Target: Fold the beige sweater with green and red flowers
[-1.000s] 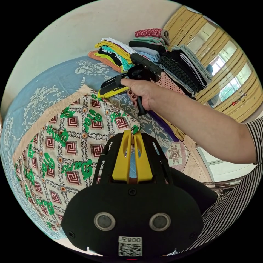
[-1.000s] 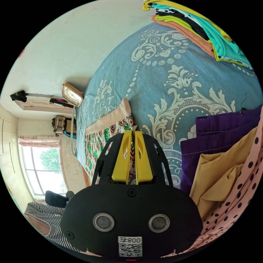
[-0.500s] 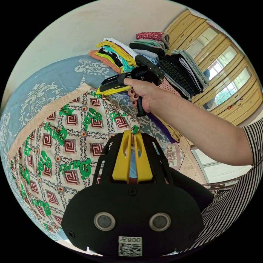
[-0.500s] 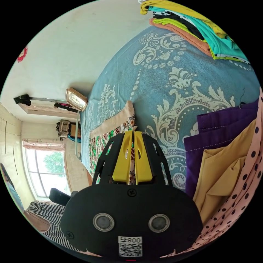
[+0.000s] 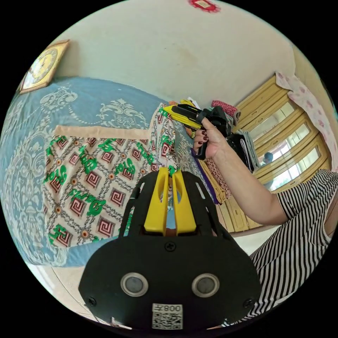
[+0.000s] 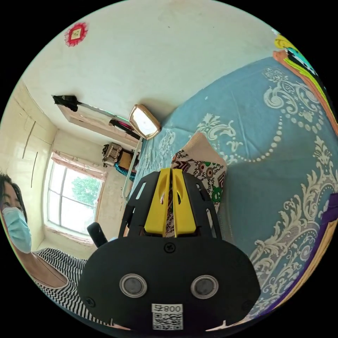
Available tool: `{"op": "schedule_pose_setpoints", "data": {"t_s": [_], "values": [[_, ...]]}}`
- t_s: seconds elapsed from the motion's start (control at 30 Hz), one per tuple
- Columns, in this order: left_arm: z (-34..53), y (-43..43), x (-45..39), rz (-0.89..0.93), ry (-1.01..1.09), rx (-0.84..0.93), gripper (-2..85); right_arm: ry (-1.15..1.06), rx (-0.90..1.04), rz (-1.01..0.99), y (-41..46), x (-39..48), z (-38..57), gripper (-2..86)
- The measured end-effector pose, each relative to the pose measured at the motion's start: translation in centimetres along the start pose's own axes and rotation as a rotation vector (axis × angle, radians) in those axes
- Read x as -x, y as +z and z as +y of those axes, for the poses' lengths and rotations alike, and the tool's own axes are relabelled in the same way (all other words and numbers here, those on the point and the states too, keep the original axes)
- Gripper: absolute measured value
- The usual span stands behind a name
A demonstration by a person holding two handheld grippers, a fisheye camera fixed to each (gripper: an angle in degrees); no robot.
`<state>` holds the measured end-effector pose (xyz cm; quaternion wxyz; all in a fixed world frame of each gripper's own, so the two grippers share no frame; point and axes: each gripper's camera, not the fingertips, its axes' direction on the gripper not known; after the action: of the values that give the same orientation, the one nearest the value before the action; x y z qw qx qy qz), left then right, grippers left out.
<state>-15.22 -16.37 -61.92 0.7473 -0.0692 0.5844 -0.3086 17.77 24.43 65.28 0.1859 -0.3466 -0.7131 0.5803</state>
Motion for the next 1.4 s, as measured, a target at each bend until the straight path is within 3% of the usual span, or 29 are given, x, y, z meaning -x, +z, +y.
{"op": "schedule_pose_setpoints", "data": {"t_s": [0.37, 0.67, 1.07, 1.27, 1.4], "values": [[5.7, -13.7, 14.6, -0.058, -0.357, -0.128, 1.2, -0.157, 0.253, 0.054, 23.6, 5.5, -0.1, 0.6], [8.3, -19.0, 21.5, 0.016, -0.511, -0.161, 1.3, -0.171, 0.367, 0.129, 36.2, 4.5, 0.6, 0.7], [10.7, -24.5, 25.5, 0.047, -0.604, -0.169, 1.6, -0.145, 0.468, 0.148, 47.3, 0.3, 1.8, 1.3], [11.3, -27.0, 25.1, 0.019, -0.58, -0.158, 1.4, -0.224, 0.439, 0.087, 48.1, -0.2, 2.8, 1.7], [12.0, -28.8, 24.0, -0.028, -0.566, -0.15, 0.8, -0.287, 0.418, 0.149, 48.6, -0.4, 3.9, 1.6]]}}
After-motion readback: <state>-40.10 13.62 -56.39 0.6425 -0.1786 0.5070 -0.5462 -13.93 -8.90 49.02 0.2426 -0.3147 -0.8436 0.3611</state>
